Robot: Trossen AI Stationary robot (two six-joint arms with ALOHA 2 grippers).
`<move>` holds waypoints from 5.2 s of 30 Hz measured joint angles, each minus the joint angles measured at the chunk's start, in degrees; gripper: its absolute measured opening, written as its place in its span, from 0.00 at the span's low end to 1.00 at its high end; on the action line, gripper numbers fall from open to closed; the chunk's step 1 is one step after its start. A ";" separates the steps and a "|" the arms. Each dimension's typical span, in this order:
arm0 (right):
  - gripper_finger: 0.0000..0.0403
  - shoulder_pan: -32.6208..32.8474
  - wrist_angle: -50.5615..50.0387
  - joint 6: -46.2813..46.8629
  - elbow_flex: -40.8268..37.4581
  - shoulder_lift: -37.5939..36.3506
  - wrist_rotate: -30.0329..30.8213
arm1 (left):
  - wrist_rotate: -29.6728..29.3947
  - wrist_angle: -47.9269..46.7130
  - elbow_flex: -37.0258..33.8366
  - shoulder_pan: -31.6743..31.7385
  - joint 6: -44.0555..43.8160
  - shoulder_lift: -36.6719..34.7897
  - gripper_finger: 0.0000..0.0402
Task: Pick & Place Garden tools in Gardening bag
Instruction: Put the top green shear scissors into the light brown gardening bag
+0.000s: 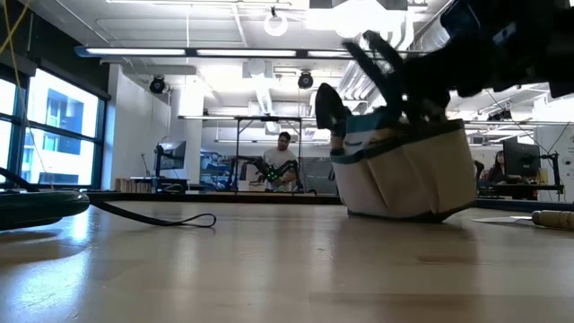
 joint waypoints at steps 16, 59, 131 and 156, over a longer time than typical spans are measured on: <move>0.14 5.14 -9.81 -0.37 -0.04 -7.83 12.78 | -0.81 -0.11 0.00 0.00 -0.11 0.02 0.28; 0.14 21.80 -23.55 5.75 -0.04 -24.50 83.09 | -9.40 -2.64 -0.02 0.02 1.60 0.04 0.28; 0.13 8.80 -20.28 0.79 0.00 -43.50 82.76 | 2.07 -14.36 -7.50 25.52 25.25 -1.71 0.28; 0.13 41.97 9.67 19.72 14.20 -1.59 83.05 | 23.29 -7.06 -24.17 35.26 36.44 -2.16 0.28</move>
